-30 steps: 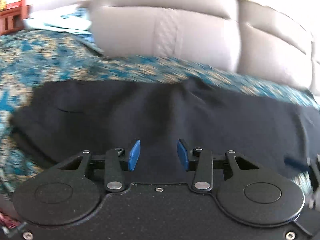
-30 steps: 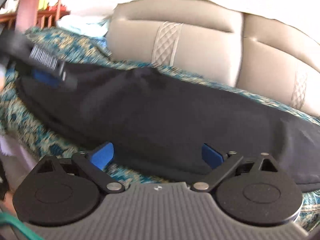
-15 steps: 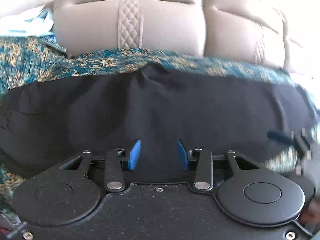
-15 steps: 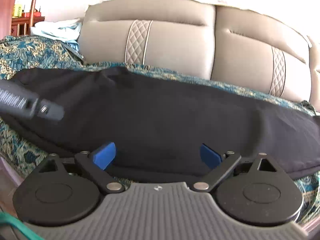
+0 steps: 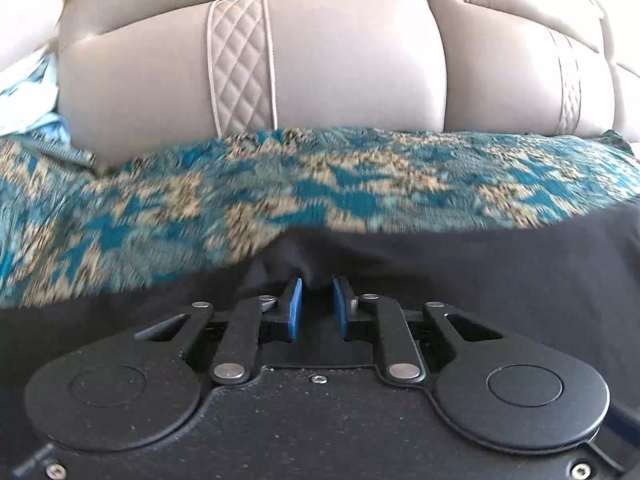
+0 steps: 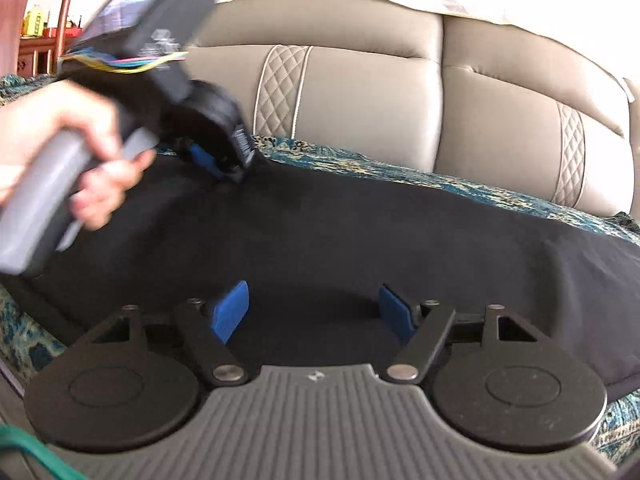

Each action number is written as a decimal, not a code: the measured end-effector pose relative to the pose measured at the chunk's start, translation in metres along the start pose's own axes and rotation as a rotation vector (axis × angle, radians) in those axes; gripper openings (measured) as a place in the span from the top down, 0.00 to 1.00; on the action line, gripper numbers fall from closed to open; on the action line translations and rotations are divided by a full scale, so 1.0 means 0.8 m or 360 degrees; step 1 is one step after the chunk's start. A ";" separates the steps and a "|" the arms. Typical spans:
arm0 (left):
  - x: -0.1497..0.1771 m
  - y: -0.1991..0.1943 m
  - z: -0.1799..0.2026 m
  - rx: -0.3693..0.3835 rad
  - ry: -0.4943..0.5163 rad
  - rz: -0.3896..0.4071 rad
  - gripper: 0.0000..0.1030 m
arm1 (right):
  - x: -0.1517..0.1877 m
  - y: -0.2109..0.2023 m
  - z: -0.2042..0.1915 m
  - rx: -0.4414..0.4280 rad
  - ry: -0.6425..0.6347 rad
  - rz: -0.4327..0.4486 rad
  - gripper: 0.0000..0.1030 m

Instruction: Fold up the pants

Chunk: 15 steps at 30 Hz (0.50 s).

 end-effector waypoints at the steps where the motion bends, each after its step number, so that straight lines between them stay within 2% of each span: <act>1: -0.008 0.009 0.000 -0.0001 0.0009 0.0002 0.83 | 0.001 0.000 0.001 0.0000 0.0007 0.0002 0.21; 5: -0.030 0.049 -0.012 -0.0020 -0.0037 -0.0028 0.86 | 0.002 0.000 0.004 0.0002 0.0010 0.0008 0.20; 10: -0.049 0.062 -0.015 -0.0097 0.0013 -0.0064 0.85 | 0.002 -0.001 0.008 0.0003 0.0026 -0.0006 0.20; 13: -0.058 0.047 -0.008 -0.0011 0.0050 -0.0055 0.85 | -0.001 0.002 0.010 0.0005 0.0029 -0.0013 0.19; 15: -0.055 0.035 0.005 0.0057 0.0127 -0.0095 0.85 | -0.002 0.005 0.011 0.0005 0.0032 -0.0012 0.19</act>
Point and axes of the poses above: each gripper's, at about its wrist camera, not at the fingertips, and y roughly the way its jaws point, z to its right, x to its underside, the point moved 8 cm from there along y, roughly the way its jaws point, and after that the axes turned 10 degrees about x, right-handed, at the moved point
